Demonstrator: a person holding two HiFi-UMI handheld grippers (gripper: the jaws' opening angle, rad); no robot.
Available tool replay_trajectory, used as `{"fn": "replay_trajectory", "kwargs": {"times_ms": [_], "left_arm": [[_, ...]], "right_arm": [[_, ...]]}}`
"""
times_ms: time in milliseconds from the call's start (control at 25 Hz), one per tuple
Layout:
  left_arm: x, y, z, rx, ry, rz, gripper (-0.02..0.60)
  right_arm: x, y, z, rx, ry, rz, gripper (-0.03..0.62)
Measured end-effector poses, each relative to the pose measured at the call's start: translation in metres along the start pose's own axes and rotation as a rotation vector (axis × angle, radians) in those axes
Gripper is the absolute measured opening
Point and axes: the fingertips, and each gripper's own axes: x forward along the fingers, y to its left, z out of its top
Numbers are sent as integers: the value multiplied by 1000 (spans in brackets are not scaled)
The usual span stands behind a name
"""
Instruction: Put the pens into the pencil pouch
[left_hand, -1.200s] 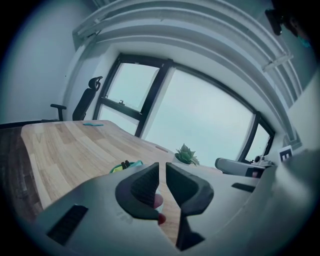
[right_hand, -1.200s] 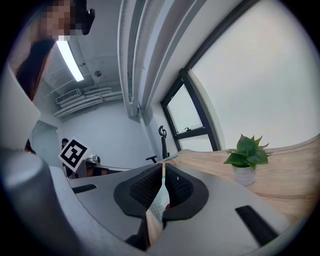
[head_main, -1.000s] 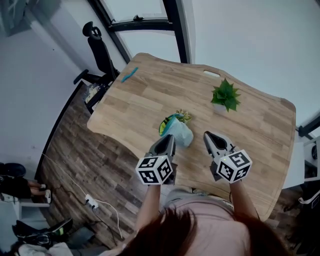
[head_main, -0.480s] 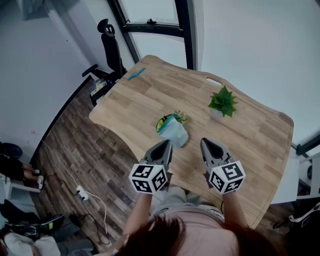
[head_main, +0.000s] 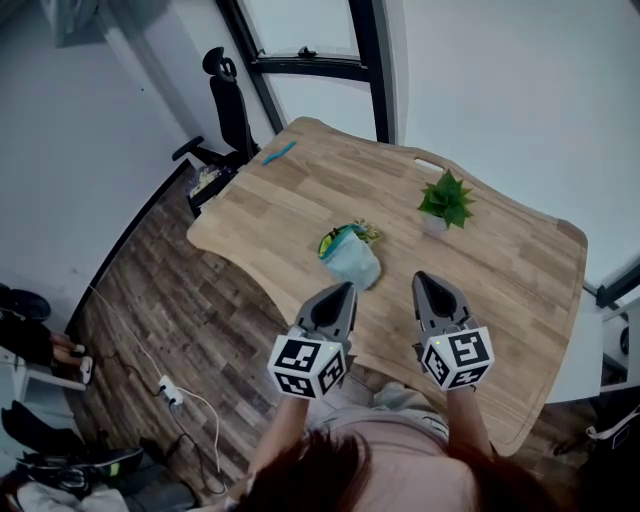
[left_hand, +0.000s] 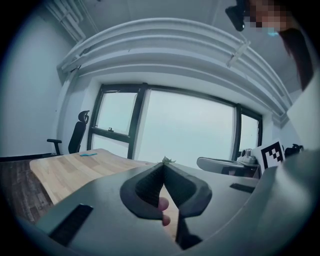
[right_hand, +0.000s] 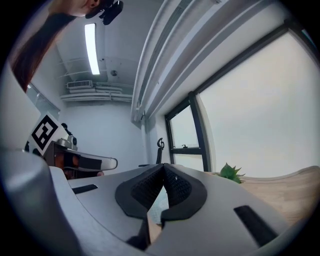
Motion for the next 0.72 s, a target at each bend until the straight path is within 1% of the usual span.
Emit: {"fn": "replay_trajectory", "kwargs": {"times_ms": [160, 280, 520, 720], "left_arm": [[-19, -4, 2, 31, -16, -6, 2], [-35, -9, 5, 38, -39, -19, 2], [-71, -17, 12, 41, -75, -19, 2], [-90, -23, 16, 57, -94, -3, 2]], "right_arm": [[-18, 6, 5, -46, -11, -37, 0], [-32, 14, 8, -64, -19, -52, 0], [-59, 36, 18, -112, -33, -67, 0], [-75, 49, 24, -139, -37, -69, 0]]}}
